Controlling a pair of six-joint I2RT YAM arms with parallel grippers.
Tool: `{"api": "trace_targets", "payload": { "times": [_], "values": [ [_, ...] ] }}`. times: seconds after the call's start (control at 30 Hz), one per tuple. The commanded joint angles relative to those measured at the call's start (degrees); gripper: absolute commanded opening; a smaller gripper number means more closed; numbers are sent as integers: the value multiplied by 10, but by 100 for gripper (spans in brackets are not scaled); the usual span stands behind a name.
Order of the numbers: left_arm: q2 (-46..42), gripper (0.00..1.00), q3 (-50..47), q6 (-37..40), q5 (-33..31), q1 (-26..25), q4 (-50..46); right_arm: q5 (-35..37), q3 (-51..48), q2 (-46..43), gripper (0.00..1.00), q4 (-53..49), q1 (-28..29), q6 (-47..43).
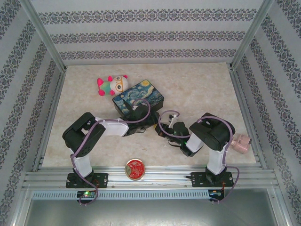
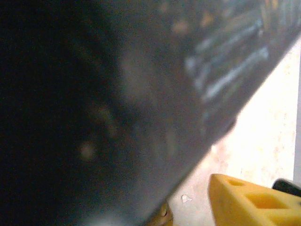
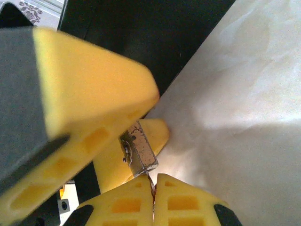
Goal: Unlock the padlock with the key
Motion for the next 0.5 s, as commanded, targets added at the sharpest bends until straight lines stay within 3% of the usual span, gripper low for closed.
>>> {"api": "trace_targets", "payload": {
  "times": [0.0, 0.1, 0.17, 0.23, 0.47],
  "values": [
    [-20, 75, -27, 1, 3, -3, 27, 2, 13, -2, 0, 32, -6, 10],
    [-30, 91, -36, 6, -3, -1, 40, -2, 14, -7, 0, 32, -8, 14],
    [-36, 96, -43, 10, -5, 1, 54, -4, 15, -10, 0, 32, -10, 16],
    [-40, 95, -55, 9, -13, 1, 73, -6, 16, -12, 0, 32, -10, 19],
    [-40, 76, -115, -9, -7, 9, 210, -17, 16, -23, 0, 32, -14, 40]
  ]
}}
